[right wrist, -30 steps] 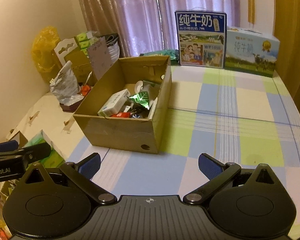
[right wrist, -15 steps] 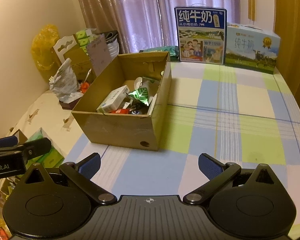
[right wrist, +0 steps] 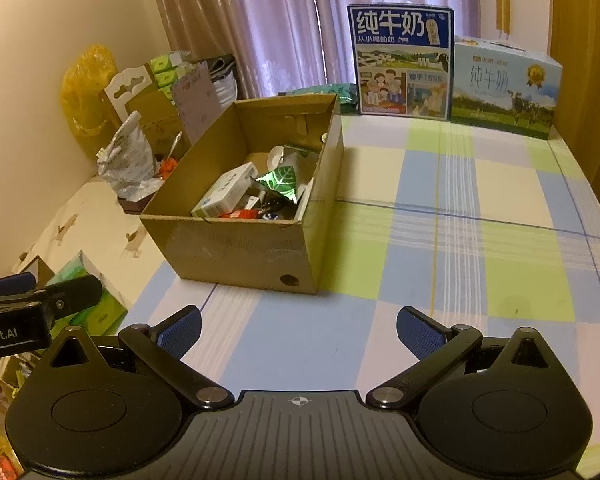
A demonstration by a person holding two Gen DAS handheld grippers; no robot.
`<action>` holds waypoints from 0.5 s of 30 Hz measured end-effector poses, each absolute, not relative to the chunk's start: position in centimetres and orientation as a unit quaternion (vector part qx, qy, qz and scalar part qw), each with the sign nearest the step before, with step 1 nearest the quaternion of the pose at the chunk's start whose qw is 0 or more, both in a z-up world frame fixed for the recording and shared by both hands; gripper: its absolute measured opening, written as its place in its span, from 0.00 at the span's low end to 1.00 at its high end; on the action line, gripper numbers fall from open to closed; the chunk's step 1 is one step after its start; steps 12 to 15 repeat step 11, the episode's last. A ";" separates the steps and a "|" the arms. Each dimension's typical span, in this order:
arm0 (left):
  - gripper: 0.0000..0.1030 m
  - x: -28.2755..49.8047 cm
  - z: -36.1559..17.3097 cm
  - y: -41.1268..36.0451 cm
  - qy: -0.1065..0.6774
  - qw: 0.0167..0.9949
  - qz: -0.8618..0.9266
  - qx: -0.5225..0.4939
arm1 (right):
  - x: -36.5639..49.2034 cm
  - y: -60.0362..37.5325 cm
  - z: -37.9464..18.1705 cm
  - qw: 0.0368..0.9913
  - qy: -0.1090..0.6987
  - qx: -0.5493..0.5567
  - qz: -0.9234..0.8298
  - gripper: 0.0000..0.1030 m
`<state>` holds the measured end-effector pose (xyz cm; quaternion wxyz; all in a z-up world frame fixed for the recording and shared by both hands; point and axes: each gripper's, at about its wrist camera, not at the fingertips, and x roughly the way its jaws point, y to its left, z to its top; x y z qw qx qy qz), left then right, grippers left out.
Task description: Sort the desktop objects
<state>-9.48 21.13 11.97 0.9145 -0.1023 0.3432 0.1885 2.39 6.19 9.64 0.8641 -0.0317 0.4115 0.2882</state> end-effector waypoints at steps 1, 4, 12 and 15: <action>0.99 -9.5 11.9 21.1 0.343 0.915 0.188 -0.102 | 2.4 6.2 9.6 0.864 0.412 -0.032 0.288 0.98; 0.99 -9.4 11.8 21.0 0.341 0.916 0.185 -0.099 | 2.4 6.2 9.4 0.863 0.413 -0.033 0.287 0.98; 0.99 -9.5 11.4 21.0 0.338 0.917 0.187 -0.095 | 2.5 6.3 9.1 0.863 0.415 -0.033 0.286 0.98; 0.99 -9.5 11.4 21.0 0.338 0.917 0.187 -0.095 | 2.5 6.3 9.1 0.863 0.415 -0.033 0.286 0.98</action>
